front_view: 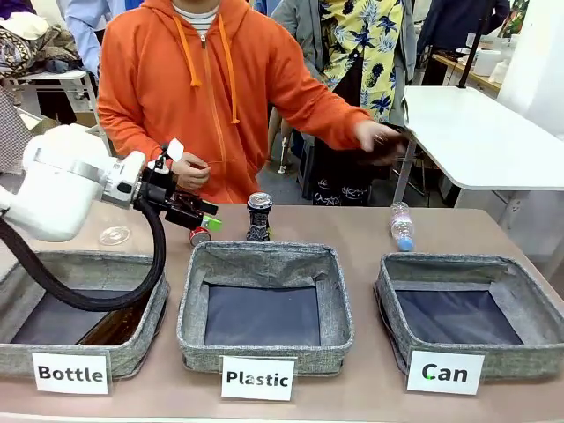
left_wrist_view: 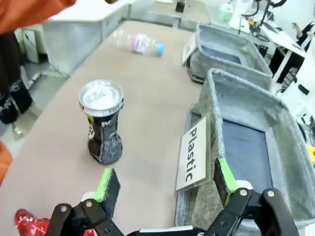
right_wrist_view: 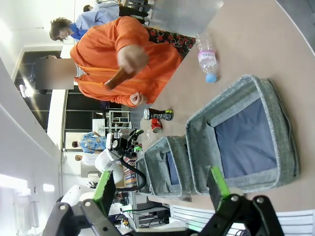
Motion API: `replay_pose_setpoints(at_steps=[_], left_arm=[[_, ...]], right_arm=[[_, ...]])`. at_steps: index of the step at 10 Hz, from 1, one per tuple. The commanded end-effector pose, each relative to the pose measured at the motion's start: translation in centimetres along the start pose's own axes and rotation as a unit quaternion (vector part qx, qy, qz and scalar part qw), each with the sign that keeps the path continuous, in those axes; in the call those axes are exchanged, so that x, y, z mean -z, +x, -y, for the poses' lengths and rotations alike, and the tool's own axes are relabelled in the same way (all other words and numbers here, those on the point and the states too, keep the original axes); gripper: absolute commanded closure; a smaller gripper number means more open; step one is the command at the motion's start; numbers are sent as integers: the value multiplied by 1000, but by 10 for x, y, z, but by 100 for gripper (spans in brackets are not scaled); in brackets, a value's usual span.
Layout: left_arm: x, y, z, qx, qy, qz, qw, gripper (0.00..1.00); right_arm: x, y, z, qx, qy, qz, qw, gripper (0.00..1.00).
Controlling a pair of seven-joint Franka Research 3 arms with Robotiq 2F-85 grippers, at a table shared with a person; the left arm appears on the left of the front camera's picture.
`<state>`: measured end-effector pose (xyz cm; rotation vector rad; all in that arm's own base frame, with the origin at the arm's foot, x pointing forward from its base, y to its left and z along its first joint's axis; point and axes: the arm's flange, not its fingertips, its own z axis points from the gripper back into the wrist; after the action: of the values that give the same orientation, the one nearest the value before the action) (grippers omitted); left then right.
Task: Sort the can waste into the basket.
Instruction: Pick up the can waste from the table and place it in the right Fabric basket.
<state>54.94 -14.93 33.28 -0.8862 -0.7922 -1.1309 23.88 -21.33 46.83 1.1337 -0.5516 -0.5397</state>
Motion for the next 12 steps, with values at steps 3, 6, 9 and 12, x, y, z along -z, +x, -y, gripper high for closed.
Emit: replay_pose_setpoints(at_steps=[3, 6, 9, 12], left_arm=[[-120, 47, 68, 53, 9, 81, 995, 0], [-257, 25, 179, 22, 3, 52, 998, 0], [-370, -35, 214, -105, 174, 166, 965, 0], [-436, -90, 230, -167, 231, 233, 930, 0]], right_arm=[[0, 3, -2, -11, 15, 6, 1000, 0], [0, 3, -2, -11, 15, 6, 1000, 0], [0, 3, -2, -11, 15, 6, 1000, 0], [0, 3, -2, -11, 15, 6, 1000, 0]])
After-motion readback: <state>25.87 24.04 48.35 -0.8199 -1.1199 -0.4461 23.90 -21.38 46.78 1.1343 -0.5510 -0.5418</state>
